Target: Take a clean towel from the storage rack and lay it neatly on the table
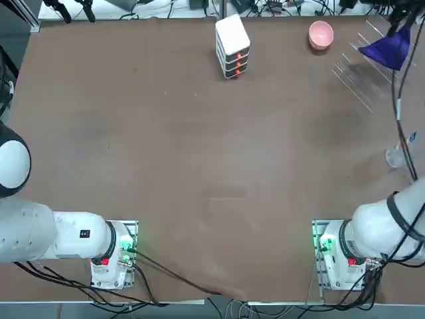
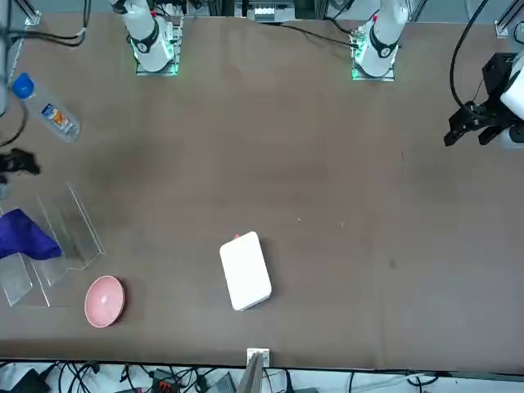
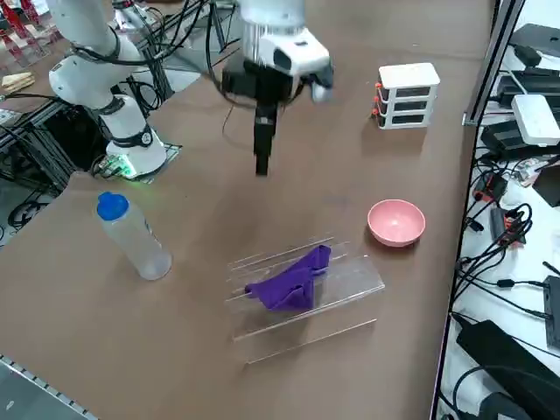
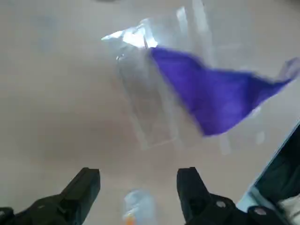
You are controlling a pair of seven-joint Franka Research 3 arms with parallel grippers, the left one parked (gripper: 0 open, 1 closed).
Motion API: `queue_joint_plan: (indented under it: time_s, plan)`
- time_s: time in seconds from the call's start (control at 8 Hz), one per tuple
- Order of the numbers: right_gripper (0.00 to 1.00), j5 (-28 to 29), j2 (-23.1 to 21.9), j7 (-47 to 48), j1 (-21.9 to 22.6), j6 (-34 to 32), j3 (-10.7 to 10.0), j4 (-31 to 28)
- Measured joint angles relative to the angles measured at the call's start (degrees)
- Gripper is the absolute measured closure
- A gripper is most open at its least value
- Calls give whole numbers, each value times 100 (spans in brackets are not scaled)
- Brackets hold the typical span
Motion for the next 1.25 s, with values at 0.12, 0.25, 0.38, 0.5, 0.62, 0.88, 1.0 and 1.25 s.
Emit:
queue_joint_plan:
  time_s: [0.12,0.25,0.38,0.5,0.62,0.88,1.0,1.25]
  plan:
    - [0,104,328,-314,-277,494,-5,323]
    - [0,282,552,-440,-511,1016,-5,459]
    - [0,535,733,-482,-721,1528,-3,497]
    - [0,825,904,-581,-897,1941,-1,501]
    - [0,1116,1086,-816,-1042,2235,0,502]
    - [0,1346,1383,-1093,-1175,2606,5,505]
    - [0,1350,1466,-1102,-1182,2744,7,506]
    - [3,1360,1565,-1102,-1201,2901,12,506]
